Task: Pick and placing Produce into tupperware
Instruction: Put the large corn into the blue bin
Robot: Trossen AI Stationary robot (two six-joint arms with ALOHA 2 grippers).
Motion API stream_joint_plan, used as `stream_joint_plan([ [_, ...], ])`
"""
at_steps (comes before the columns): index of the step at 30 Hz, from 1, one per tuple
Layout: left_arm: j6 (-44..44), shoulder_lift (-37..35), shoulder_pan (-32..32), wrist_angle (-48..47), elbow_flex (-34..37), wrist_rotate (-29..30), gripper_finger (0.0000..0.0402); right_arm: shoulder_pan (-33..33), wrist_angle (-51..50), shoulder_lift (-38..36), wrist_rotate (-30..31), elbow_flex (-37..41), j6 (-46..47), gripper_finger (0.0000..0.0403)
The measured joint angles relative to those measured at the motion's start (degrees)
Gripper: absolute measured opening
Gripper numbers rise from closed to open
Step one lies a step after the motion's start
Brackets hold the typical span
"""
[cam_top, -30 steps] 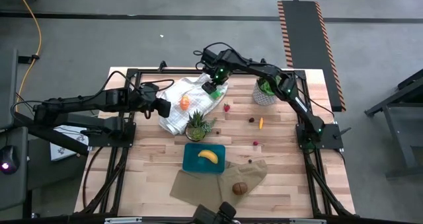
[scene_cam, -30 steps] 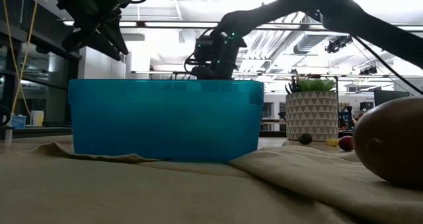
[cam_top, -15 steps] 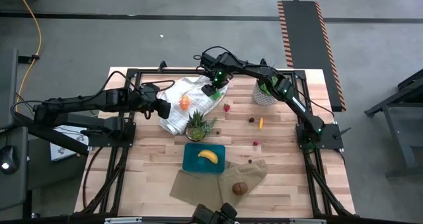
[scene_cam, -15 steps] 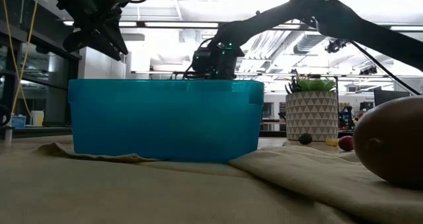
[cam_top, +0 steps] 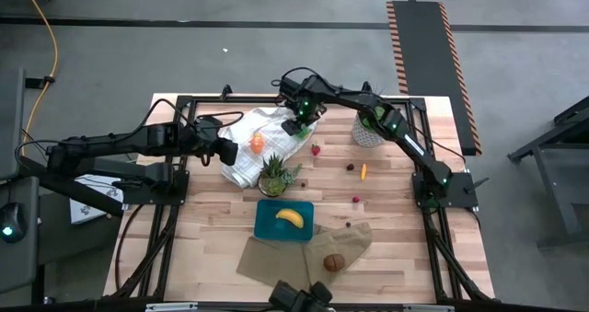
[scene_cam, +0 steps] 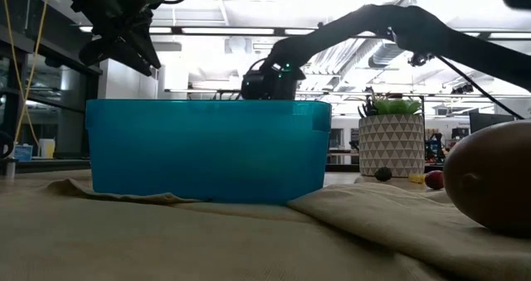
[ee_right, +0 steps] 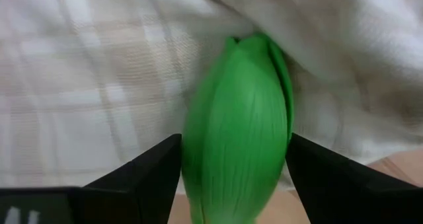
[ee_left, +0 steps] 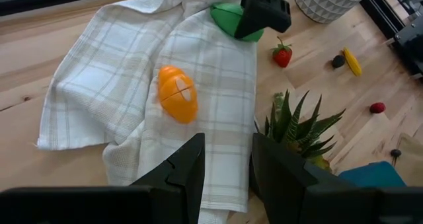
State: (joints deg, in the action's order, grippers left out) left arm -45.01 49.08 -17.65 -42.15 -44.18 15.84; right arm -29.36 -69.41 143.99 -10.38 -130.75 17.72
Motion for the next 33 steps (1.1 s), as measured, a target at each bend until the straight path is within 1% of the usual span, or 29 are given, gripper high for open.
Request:
stream_joint_plan([
  [6, 0.0, 0.0, 0.0, 0.0, 0.0, 0.0, 0.0115, 0.5, 0.4, 0.1, 1.5, 0.0, 0.0, 0.0256],
  [9, 0.0, 0.0, 0.0, 0.0, 0.0, 0.0, 0.0115, 0.5, 0.4, 0.1, 1.6, 0.0, -0.1, 0.0249],
  [16, 1.1, 0.0, 0.0, 0.0, 0.0, 0.0, 0.0115, 0.5, 0.3, 0.1, 1.6, 0.0, 0.0, 0.0209],
  [19, 1.2, 0.0, 0.0, 0.0, 0.0, 0.0, 0.0115, 0.5, 0.2, 0.1, 1.5, 0.0, 0.0, 0.0198],
  [29, 1.2, 0.0, 0.0, 0.0, 0.0, -0.3, 0.0115, 0.5, 0.2, -1.1, 1.3, -0.1, 0.3, 0.0197],
  [33, 1.3, 0.0, 0.0, 0.0, 0.0, -0.3, 0.0115, 0.5, -1.7, -1.5, 1.3, -3.7, 0.2, 0.0197],
])
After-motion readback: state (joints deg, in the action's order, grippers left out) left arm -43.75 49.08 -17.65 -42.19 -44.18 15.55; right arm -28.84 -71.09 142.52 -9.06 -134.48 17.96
